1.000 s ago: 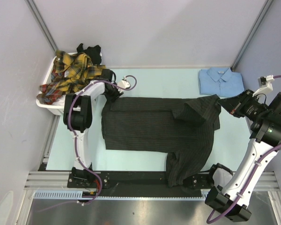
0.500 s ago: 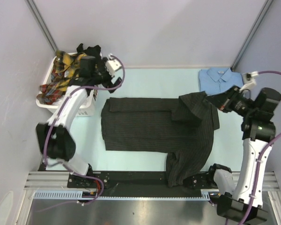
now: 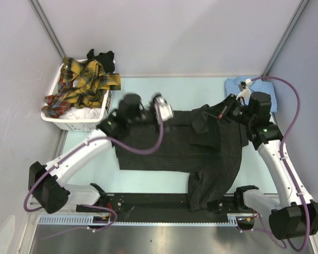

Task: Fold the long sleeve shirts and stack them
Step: Fold the shirt

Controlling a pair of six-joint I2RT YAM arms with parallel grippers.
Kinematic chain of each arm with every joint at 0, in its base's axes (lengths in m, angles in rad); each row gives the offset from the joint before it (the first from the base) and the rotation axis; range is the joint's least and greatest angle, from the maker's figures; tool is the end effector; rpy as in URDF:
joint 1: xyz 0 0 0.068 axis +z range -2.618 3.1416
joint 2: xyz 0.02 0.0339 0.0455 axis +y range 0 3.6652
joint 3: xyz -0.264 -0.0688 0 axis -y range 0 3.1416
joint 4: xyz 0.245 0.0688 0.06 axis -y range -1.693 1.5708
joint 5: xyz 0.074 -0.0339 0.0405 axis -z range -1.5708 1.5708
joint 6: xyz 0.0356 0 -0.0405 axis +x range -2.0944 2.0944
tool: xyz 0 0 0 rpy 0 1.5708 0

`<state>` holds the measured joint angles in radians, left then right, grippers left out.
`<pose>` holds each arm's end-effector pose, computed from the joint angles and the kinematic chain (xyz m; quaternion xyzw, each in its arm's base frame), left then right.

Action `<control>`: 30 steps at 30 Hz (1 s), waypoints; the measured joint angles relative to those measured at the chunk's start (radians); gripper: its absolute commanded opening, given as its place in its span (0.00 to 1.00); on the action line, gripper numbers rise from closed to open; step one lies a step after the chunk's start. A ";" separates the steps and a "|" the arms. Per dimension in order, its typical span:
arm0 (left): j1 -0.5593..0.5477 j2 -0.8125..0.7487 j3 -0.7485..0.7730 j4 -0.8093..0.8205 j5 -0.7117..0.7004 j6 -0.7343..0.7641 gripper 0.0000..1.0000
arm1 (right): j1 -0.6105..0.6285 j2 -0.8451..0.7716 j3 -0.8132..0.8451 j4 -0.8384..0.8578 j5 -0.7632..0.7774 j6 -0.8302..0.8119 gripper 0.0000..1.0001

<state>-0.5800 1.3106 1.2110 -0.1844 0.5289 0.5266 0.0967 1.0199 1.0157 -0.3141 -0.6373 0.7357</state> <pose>0.2431 -0.1807 0.3746 0.5392 0.5746 -0.2245 0.5733 0.2214 0.0428 0.3653 0.0673 0.7882 0.4572 0.4065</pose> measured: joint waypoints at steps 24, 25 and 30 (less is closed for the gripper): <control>-0.428 0.154 -0.151 0.486 -0.476 0.011 0.91 | 0.145 0.074 0.034 0.114 0.240 0.198 0.00; -0.428 0.164 -0.150 0.498 -0.483 0.009 0.90 | 0.146 0.074 0.037 0.121 0.236 0.195 0.00; -0.423 0.241 -0.122 0.554 -0.554 0.007 0.55 | 0.148 0.074 0.039 0.143 0.223 0.183 0.00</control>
<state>-1.0027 1.5517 1.0889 0.3698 -0.0246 0.5335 0.2451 1.0943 1.0550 -0.1711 -0.4141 0.9192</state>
